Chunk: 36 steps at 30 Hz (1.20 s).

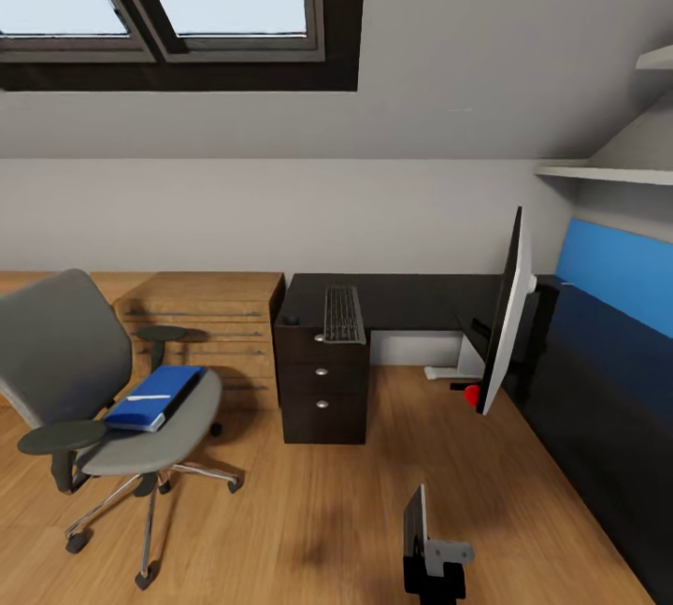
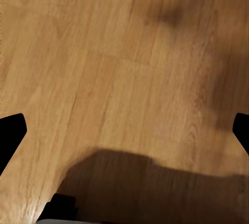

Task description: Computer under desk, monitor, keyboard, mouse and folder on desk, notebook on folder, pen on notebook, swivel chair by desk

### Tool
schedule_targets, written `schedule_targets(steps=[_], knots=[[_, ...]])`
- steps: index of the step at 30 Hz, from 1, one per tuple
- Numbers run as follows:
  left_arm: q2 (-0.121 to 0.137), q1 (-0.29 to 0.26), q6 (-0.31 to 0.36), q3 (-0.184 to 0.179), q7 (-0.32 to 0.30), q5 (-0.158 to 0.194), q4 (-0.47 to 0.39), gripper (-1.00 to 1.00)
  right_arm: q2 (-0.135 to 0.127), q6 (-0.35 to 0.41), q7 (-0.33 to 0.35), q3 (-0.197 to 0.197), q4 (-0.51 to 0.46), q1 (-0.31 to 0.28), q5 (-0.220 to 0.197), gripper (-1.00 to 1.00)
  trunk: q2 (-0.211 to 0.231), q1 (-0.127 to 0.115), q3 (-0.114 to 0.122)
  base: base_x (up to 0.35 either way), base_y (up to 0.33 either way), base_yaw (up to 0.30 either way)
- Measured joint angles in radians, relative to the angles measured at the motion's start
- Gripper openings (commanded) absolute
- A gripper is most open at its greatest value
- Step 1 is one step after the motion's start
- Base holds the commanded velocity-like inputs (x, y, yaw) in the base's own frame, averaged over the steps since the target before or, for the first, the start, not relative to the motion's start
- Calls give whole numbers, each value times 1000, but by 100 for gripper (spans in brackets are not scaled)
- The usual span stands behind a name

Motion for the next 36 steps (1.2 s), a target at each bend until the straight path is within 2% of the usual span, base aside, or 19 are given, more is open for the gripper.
schedule_targets(steps=[6,8,9,11,13,16,28,36], knots=[[0,0,0,1,0,0,0,100,3,-6,0,0,0,0,-2,-100,42,-23,19,0,0,0],[-1,0,-5,1,-1,0,-3,100,3,-31,0,0,0,0,-1,-100,56,-31,25,3,0,0],[-1,0,-102,0,-3,1,-5,100,2,-51,0,0,1,0,-1,-100,63,-34,28,39,0,0],[-1,0,-150,0,-4,2,-5,100,2,-55,0,0,1,0,-3,-100,77,-42,34,120,0,0],[-2,0,-170,0,-5,1,-5,100,2,-56,0,0,2,0,-3,-100,91,-50,41,197,0,0],[-2,0,-175,1,-6,1,-4,100,2,-56,0,0,2,0,-3,-100,112,-62,50,224,0,0],[-2,0,-179,-5,-6,1,-3,100,2,-57,0,0,2,0,-2,-100,112,-62,50,75,7,0],[-2,0,-179,-5,-7,1,-4,100,2,-57,0,0,12,0,-3,-100,112,-62,50,196,164,0]])
